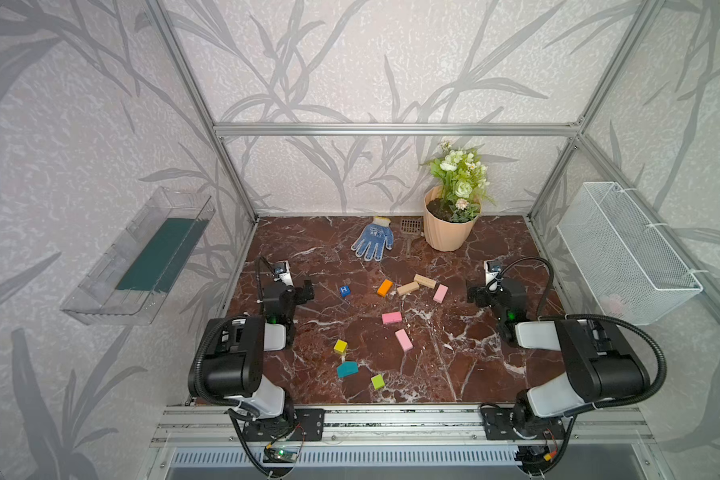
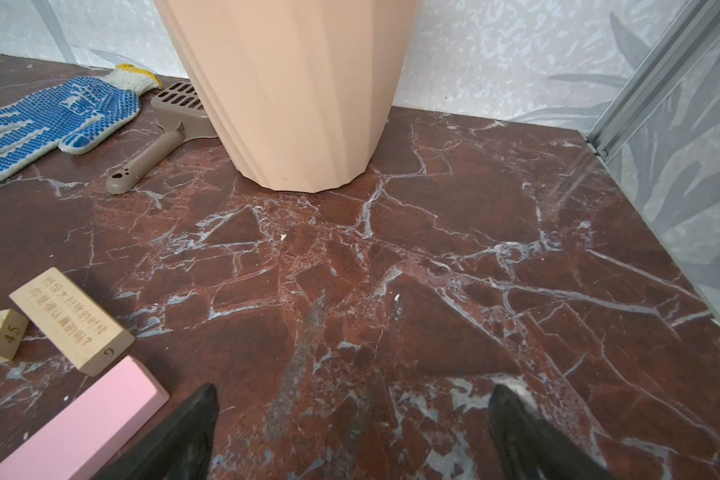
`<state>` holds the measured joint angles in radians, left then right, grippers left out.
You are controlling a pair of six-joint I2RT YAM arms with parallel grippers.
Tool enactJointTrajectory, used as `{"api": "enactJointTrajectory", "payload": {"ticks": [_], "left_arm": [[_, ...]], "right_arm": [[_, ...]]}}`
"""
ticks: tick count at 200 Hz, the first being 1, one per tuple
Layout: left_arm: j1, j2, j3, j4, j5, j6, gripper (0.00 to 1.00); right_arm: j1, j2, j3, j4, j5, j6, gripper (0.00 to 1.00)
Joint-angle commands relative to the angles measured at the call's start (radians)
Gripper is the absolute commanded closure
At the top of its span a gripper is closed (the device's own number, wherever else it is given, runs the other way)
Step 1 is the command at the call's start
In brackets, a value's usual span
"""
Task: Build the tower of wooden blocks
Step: 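Raise the right gripper and turn it toward the wooden blocks near the plant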
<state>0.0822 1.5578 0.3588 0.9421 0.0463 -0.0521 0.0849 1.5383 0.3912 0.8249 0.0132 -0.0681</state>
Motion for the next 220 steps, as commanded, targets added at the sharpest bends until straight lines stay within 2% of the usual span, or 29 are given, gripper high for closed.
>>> {"api": "enactJointTrajectory", "payload": {"ticks": [1,179,198,212,220], "left_arm": [[-0.005,0.005,0.014,0.004,0.006,0.023,0.01],[-0.005,0.005,0.013,0.008,0.015,0.026,0.01],[-0.006,-0.028,-0.006,0.027,0.035,0.033,0.01],[-0.015,-0.145,-0.039,-0.029,0.001,0.03,0.01],[-0.029,-0.222,-0.049,-0.093,-0.069,0.008,0.01]], "right_arm": [[-0.001,0.0,0.018,0.008,-0.007,0.003,0.01],[0.003,0.0,0.017,0.01,-0.013,-0.006,0.01],[0.044,-0.02,0.002,0.06,0.046,-0.04,0.01],[0.116,-0.106,0.032,-0.068,0.241,-0.048,0.01],[0.134,-0.16,0.072,-0.233,0.296,-0.028,0.01]]}}
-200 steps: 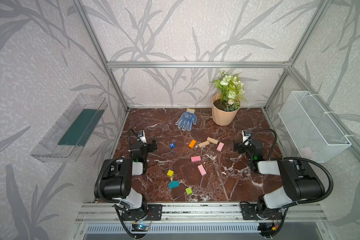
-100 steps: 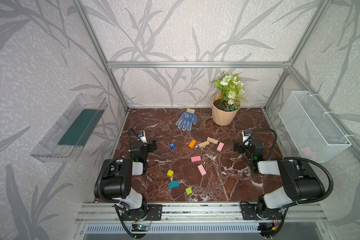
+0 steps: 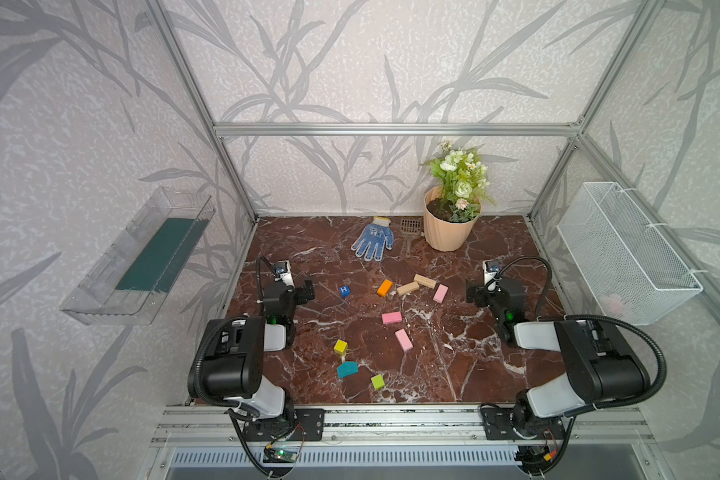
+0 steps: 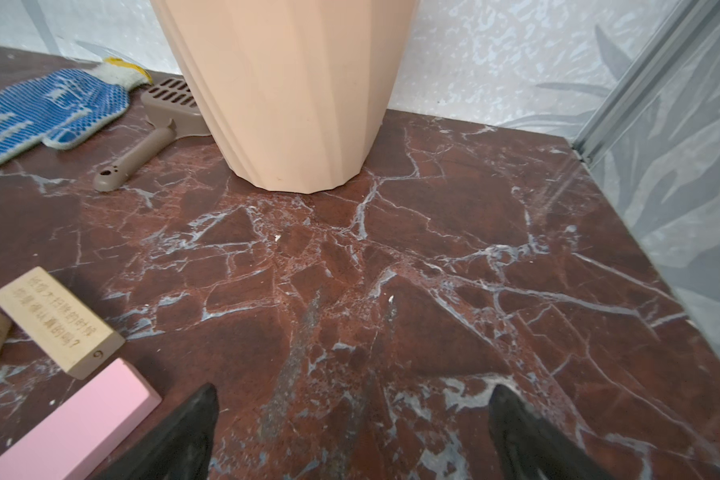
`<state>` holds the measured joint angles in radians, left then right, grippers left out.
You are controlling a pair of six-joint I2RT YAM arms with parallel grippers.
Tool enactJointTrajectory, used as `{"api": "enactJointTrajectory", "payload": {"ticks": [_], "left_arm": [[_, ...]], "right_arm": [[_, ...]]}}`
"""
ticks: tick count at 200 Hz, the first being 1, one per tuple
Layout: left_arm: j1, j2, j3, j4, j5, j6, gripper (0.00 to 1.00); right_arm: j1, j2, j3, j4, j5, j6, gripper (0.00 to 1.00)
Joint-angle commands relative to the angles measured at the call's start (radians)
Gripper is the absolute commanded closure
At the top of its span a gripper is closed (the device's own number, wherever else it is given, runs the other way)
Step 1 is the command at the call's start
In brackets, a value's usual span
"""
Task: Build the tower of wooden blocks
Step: 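Raise the right gripper and turn it toward the wooden blocks near the plant, then lower the right gripper onto the text-printed wooden bar and close on it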
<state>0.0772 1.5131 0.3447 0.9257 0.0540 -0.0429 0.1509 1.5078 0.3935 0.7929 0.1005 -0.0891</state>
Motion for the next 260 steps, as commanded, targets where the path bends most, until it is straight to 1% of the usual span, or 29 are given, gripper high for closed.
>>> {"api": "enactJointTrajectory", "payload": {"ticks": [1,5,16,23,34,45,56,64,70,79,84,93,101,109,113,120,124,137,146,153,162,183,201,220,226,234,243,260], "left_arm": [[-0.027,-0.187,-0.036,-0.087,-0.086,-0.004,0.01],[-0.033,-0.22,-0.034,-0.132,-0.118,-0.019,0.01],[-0.037,-0.33,-0.014,-0.278,-0.18,-0.11,0.01],[-0.037,-0.391,0.002,-0.35,-0.184,-0.156,0.01],[-0.039,-0.477,0.015,-0.44,-0.153,-0.215,0.01],[-0.04,-0.548,0.001,-0.456,-0.108,-0.301,0.01],[-0.04,-0.615,-0.032,-0.418,-0.043,-0.325,0.01],[-0.04,-0.667,-0.052,-0.416,-0.027,-0.355,0.01],[-0.04,-0.709,-0.051,-0.459,-0.013,-0.365,0.01],[-0.04,-0.763,-0.02,-0.594,0.005,-0.347,0.01],[-0.04,-0.785,0.003,-0.667,-0.018,-0.359,0.01],[-0.039,-0.808,0.022,-0.744,-0.07,-0.397,0.01],[-0.037,-0.828,0.026,-0.812,-0.174,-0.461,0.01],[-0.036,-0.852,0.014,-0.887,-0.306,-0.575,0.01],[-0.035,-0.866,0.004,-0.925,-0.371,-0.654,0.01],[-0.029,-0.892,-0.015,-0.982,-0.449,-0.755,0.01],[-0.024,-0.909,-0.028,-0.978,-0.454,-0.764,0.01],[-0.022,-0.944,-0.101,-0.819,-0.366,-0.659,0.01],[-0.022,-0.952,-0.12,-0.788,-0.326,-0.659,0.01],[-0.022,-0.946,-0.124,-0.772,-0.307,-0.653,0.01],[-0.023,-0.929,-0.111,-0.794,-0.308,-0.644,0.01],[-0.022,-0.822,-0.046,-0.908,-0.38,-0.654,0.01],[-0.025,-0.704,-0.02,-0.904,-0.36,-0.642,0.02],[-0.025,-0.621,-0.008,-0.864,-0.324,-0.641,0.05],[-0.024,-0.609,-0.005,-0.858,-0.318,-0.64,0.05],[-0.024,-0.595,-0.009,-0.838,-0.315,-0.644,0.05],[-0.025,-0.581,-0.016,-0.815,-0.306,-0.646,0.07],[-0.025,-0.568,-0.016,-0.803,-0.288,-0.644,0.1]], "right_arm": [[0.068,-0.134,0.076,-0.215,0.212,0.001,0.01],[0.07,-0.157,0.098,-0.278,0.222,0.024,0.01],[0.067,-0.2,0.16,-0.43,0.272,0.118,0.01],[0.063,-0.216,0.197,-0.51,0.278,0.165,0.01],[0.062,-0.233,0.245,-0.606,0.27,0.213,0.01],[0.053,-0.253,0.252,-0.618,0.232,0.276,0.01],[0.032,-0.283,0.234,-0.586,0.145,0.344,0.01],[0.014,-0.305,0.212,-0.545,0.084,0.411,0.01],[0.0,-0.322,0.197,-0.521,0.036,0.455,0.01],[-0.016,-0.346,0.191,-0.519,-0.032,0.499,0.01],[-0.021,-0.358,0.194,-0.541,-0.048,0.527,0.01],[-0.022,-0.38,0.207,-0.612,-0.076,0.555,0.01],[-0.024,-0.397,0.206,-0.628,-0.102,0.55,0.01],[-0.024,-0.41,0.191,-0.621,-0.116,0.565,0.01],[-0.024,-0.416,0.181,-0.616,-0.121,0.572,0.01],[-0.024,-0.429,0.161,-0.597,-0.117,0.59,0.01],[-0.024,-0.437,0.147,-0.59,-0.109,0.609,0.01],[-0.024,-0.465,0.115,-0.617,-0.057,0.705,0.01],[-0.027,-0.477,0.102,-0.633,-0.049,0.757,0.01],[-0.028,-0.481,0.096,-0.617,-0.077,0.746,0.01],[-0.027,-0.48,0.096,-0.598,-0.109,0.733,0.01],[-0.027,-0.465,0.146,-0.678,-0.132,0.744,0.01],[-0.024,-0.435,0.199,-0.764,-0.165,0.733,0.01],[0.008,-0.392,0.276,-0.889,-0.127,0.733,0.01],[0.031,-0.375,0.302,-0.92,-0.101,0.701,0.02],[0.065,-0.35,0.333,-0.945,-0.07,0.693,0.03],[0.103,-0.314,0.367,-0.965,-0.046,0.692,0.04],[0.167,-0.234,0.438,-1.003,-0.021,0.719,0.04]]}}
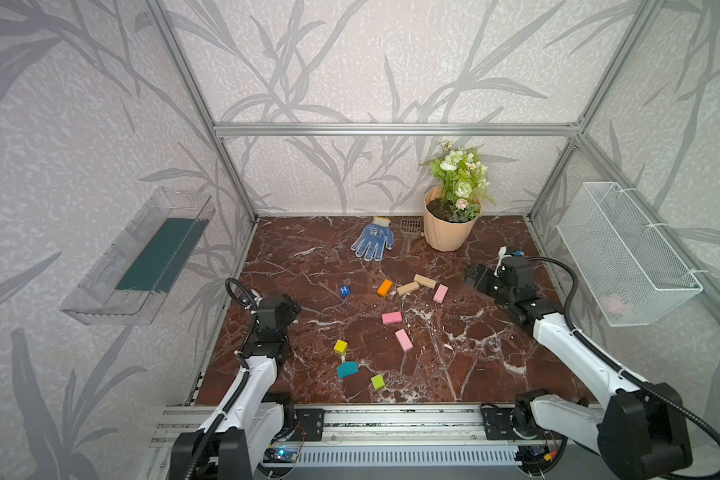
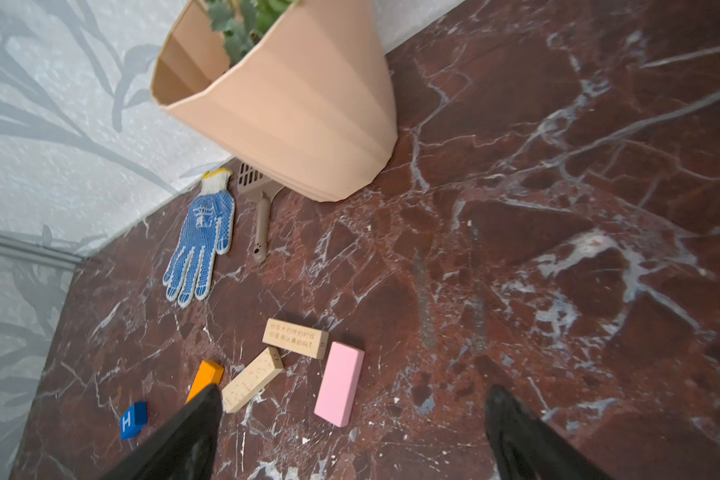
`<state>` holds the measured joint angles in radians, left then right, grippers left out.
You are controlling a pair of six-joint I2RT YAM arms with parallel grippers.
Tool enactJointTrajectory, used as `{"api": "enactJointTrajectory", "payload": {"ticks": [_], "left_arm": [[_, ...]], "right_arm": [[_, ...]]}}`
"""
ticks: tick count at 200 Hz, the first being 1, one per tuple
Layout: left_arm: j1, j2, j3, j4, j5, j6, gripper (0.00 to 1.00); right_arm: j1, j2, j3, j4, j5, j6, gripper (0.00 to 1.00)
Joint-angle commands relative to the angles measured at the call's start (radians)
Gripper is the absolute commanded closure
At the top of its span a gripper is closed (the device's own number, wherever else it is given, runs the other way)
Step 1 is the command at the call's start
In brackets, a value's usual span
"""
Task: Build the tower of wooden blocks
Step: 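Lower the right gripper onto the text-printed wooden bar and close on it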
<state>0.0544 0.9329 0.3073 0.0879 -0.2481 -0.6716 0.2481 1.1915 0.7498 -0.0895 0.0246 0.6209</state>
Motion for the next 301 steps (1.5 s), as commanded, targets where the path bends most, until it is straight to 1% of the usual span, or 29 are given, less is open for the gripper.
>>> {"api": "enactJointTrajectory", "payload": {"ticks": [1,9,13,26,41,44,54,74,111,147,176,206,238,275,301], "left_arm": [[-0.002,0.013,0.021,0.036,0.015,-0.015,0.1],[-0.001,0.015,0.022,0.029,0.005,-0.022,0.1],[-0.001,0.015,0.025,0.02,-0.005,-0.027,0.1],[-0.001,0.012,0.032,-0.008,-0.038,-0.047,0.09],[-0.001,0.008,0.033,-0.013,-0.04,-0.049,0.08],[-0.001,0.008,0.031,-0.01,-0.039,-0.047,0.08],[-0.001,0.006,0.029,-0.007,-0.032,-0.043,0.08],[-0.002,-0.001,0.023,0.0,-0.029,-0.04,0.07],[-0.004,-0.005,0.016,0.014,-0.026,-0.037,0.07],[-0.004,-0.003,0.017,0.014,-0.03,-0.04,0.08],[-0.003,-0.002,0.018,0.014,-0.033,-0.04,0.08],[-0.004,-0.001,0.018,0.014,-0.034,-0.042,0.08],[-0.004,-0.003,0.016,0.015,-0.035,-0.042,0.08],[-0.004,-0.009,0.015,0.014,-0.036,-0.042,0.08],[-0.004,-0.008,0.014,0.013,-0.038,-0.043,0.08]], "right_arm": [[0.074,0.086,0.088,-0.125,0.057,0.009,0.04],[0.099,0.127,0.129,-0.151,0.073,0.011,0.04],[0.112,0.15,0.149,-0.161,0.079,0.038,0.04],[0.147,0.228,0.22,-0.192,0.083,0.033,0.04],[0.17,0.334,0.318,-0.244,0.04,0.023,0.03],[0.175,0.358,0.338,-0.251,0.031,-0.005,0.04],[0.192,0.437,0.413,-0.292,-0.002,-0.034,0.04],[0.213,0.59,0.536,-0.351,-0.021,-0.046,0.04],[0.223,0.782,0.67,-0.376,-0.032,-0.029,0.08],[0.23,0.913,0.776,-0.42,-0.021,-0.017,0.11],[0.251,0.962,0.832,-0.472,0.038,-0.015,0.11],[0.27,0.967,0.844,-0.488,0.098,-0.013,0.11],[0.284,0.944,0.875,-0.524,0.172,-0.036,0.11],[0.288,0.905,0.901,-0.552,0.208,-0.044,0.11],[0.288,0.889,0.887,-0.557,0.228,-0.018,0.09]]}}
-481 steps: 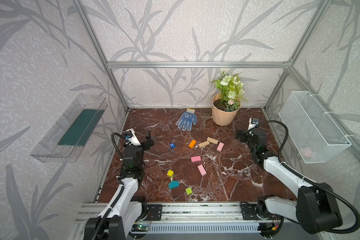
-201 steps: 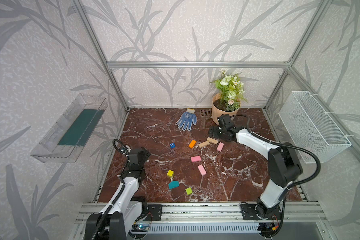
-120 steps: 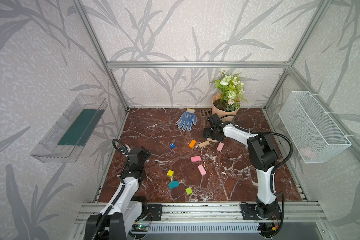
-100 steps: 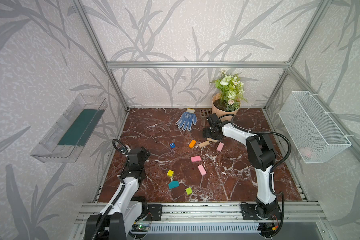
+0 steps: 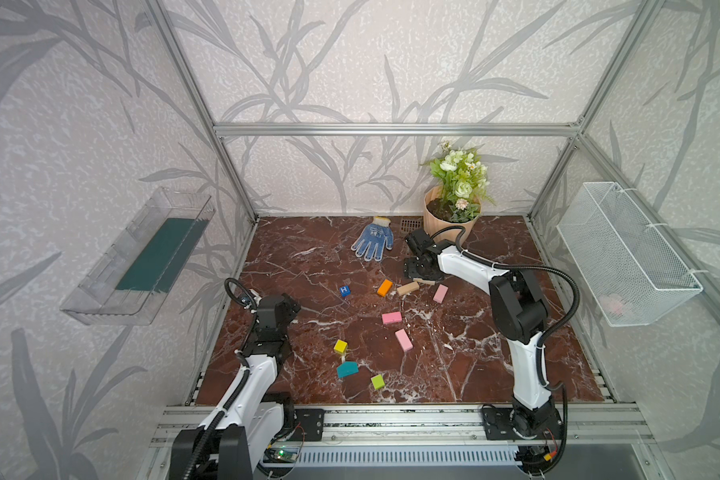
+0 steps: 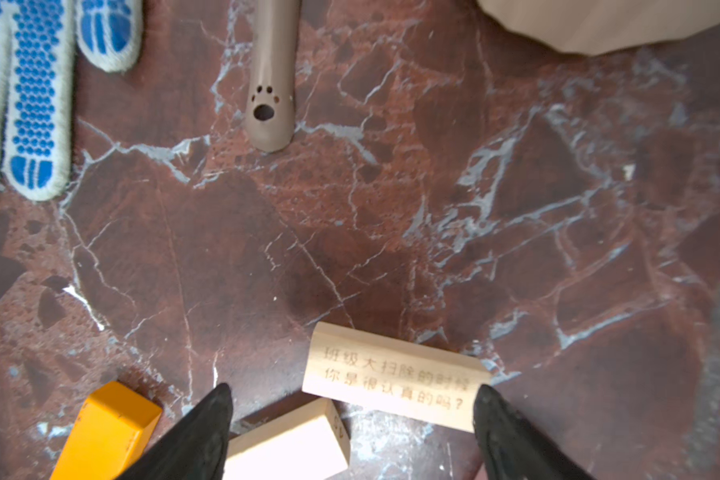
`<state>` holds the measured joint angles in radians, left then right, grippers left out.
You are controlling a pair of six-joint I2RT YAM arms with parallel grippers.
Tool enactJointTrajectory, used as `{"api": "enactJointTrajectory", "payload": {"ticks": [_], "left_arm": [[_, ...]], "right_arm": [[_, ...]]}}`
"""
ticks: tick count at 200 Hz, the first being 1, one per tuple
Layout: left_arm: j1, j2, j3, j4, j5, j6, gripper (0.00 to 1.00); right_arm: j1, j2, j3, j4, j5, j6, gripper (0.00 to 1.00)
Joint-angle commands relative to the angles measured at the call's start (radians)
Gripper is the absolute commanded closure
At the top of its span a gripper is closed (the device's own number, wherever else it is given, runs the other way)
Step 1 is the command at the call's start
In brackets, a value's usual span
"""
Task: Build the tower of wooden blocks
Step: 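Lower the right gripper onto the text-printed wooden bar and close on it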
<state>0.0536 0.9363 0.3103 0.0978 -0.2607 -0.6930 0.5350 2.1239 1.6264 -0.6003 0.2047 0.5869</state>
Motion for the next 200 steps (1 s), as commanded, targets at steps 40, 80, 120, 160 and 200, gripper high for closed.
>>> {"api": "enactJointTrajectory", "payload": {"ticks": [40,80,120,160,200], "left_arm": [[-0.003,-0.011,0.011,0.001,-0.026,-0.023,0.08],[-0.003,-0.017,0.008,0.0,-0.024,-0.023,0.08],[-0.003,-0.017,0.008,0.001,-0.027,-0.025,0.08],[-0.003,-0.02,0.007,0.0,-0.027,-0.025,0.08],[-0.003,-0.02,0.007,0.001,-0.026,-0.025,0.08]], "right_arm": [[-0.002,-0.007,-0.008,-0.042,0.064,0.076,0.07],[-0.012,0.038,0.014,-0.043,0.031,0.093,0.05],[-0.013,0.059,0.022,-0.028,0.019,0.107,0.05],[-0.019,0.071,0.019,-0.017,0.022,0.122,0.06],[-0.021,0.084,0.019,-0.012,0.024,0.123,0.09]]}}
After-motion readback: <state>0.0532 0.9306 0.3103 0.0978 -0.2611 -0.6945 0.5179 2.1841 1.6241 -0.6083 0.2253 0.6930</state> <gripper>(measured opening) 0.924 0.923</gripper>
